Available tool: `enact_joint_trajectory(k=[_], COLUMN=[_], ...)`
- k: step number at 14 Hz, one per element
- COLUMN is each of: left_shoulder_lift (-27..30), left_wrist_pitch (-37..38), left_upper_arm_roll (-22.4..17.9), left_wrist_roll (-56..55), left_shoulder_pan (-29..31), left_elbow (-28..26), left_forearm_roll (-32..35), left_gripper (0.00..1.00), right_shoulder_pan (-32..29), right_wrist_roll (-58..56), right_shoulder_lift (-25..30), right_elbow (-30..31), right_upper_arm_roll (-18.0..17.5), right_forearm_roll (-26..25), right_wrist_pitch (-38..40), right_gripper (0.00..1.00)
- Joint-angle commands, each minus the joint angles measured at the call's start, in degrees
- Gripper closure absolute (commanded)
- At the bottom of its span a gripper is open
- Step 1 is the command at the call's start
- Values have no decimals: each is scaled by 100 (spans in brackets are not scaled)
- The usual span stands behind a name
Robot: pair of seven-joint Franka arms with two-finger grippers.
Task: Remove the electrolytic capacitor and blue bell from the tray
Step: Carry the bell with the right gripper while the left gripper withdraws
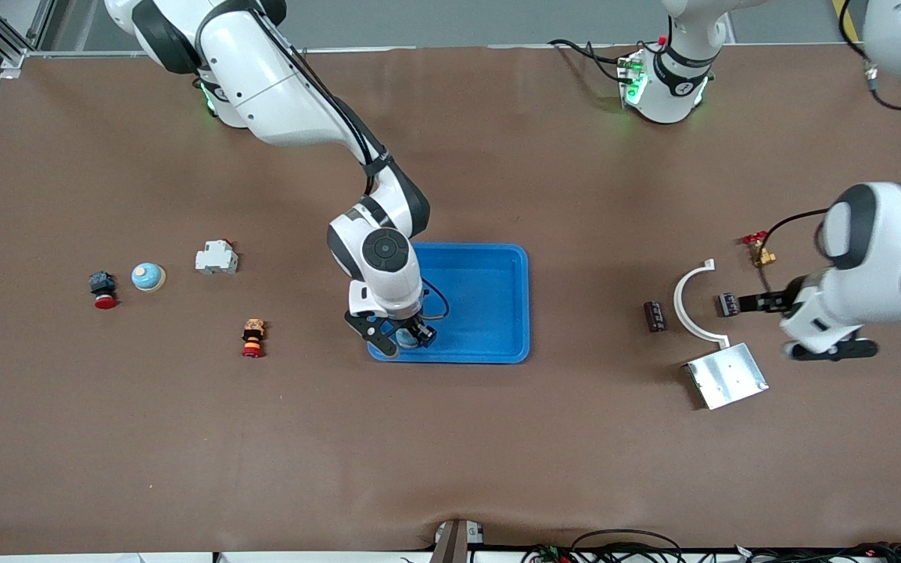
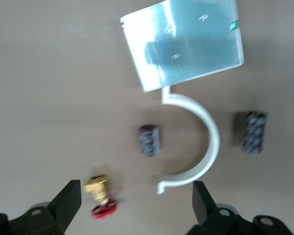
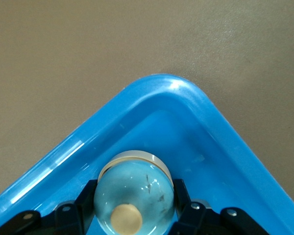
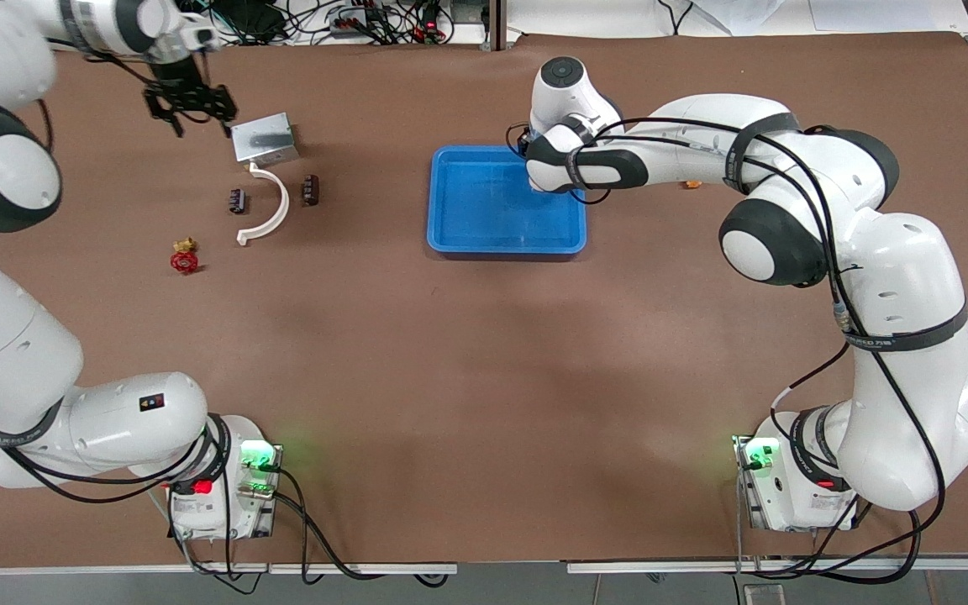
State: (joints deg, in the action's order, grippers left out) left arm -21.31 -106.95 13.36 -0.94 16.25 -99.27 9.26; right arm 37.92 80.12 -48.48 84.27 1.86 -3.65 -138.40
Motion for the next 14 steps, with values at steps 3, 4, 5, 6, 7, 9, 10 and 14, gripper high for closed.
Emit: enact_joint_trajectory(k=[3,4,5,6,7,9,10,14], left_shoulder_lift=[908,1057,1198,1408,1584,1962,2129,2394], left_wrist_pitch=[806,938,1009,1027,1027,1036,1071,1369], left_upper_arm_roll=[105,105,105,105,105,97,96,-131], left_wrist_roll=[1147,1235,1280,1297,1298,1298,1298,1280], left_shoulder_pan=[668,739,809,836,836,845,836,521], left_elbow=[-198,-216,-268,-390,-505,-742,-813,-726], left_forearm_roll=[-371,-389,-424,-503,-573,-670,-714,-776], left_gripper=[0,0,0,0,0,0,0,0], right_shoulder_pan=[-135,-161,-188,-188,-223,-424,-530,-837], right_wrist_roll=[-31,-31,-31,-40,-40,-49,-49,-58], right_shoulder_lift=[-56,-56,-56,-56,-47,-21,-3,6], right_elbow=[-174,-244,-358,-463,-560,-666,-701,-1043], right_upper_arm_roll=[-72,-80,-89,-89,-107,-246,-352,-624], right_forearm_roll=[4,22,22,22,22,22,22,22], right_wrist_pitch=[172,286,504,733,926,1191,1297,1797], right_gripper=[100,100,100,100,100,100,100,100])
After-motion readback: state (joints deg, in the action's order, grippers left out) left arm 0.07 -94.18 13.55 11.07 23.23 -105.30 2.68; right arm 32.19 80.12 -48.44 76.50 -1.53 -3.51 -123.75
